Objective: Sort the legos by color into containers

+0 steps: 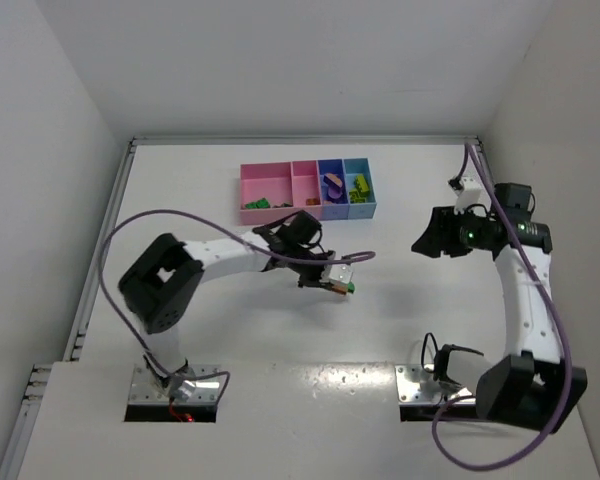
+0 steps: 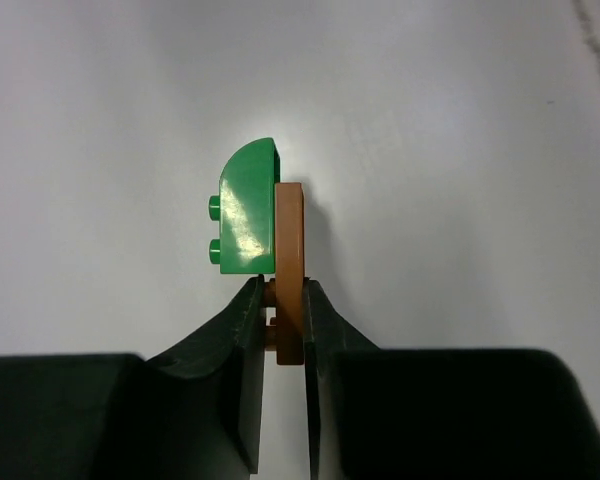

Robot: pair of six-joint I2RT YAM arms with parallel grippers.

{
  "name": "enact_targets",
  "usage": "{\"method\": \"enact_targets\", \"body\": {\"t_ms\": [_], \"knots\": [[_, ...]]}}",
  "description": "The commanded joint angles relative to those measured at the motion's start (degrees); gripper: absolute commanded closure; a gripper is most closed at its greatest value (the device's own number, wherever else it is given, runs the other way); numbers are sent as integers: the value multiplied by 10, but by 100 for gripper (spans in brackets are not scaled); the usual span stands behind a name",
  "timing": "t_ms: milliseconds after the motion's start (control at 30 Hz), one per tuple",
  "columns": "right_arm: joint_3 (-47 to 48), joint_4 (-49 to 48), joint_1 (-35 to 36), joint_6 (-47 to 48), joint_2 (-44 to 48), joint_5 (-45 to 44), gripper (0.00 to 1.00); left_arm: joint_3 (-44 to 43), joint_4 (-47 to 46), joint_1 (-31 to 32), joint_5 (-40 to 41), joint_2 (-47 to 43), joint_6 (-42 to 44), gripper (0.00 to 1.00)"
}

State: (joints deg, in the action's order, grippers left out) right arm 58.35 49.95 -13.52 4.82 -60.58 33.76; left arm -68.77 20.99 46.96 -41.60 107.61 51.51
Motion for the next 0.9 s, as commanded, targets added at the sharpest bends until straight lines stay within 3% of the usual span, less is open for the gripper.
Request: {"method": "enact_targets", "body": {"t_ms": [0,133,233,533,867], "knots": [[-2,-22,-15,9,-60,142,41,67,-244,-13,83,-123,-117,92],[32,-36,-3,9,-150,330,40,106,-296,-13,159,-190,-156,92],[61,-36,15,39,-187,387,40,106,-308,-18,166,-217,-191,92],[200,-12,103,107,-323,432,40,68,-308,-29,107,-229,-267,92],[226,21,150,113,-359,389,30,62,-329,-29,131,-239,-279,92]]}}
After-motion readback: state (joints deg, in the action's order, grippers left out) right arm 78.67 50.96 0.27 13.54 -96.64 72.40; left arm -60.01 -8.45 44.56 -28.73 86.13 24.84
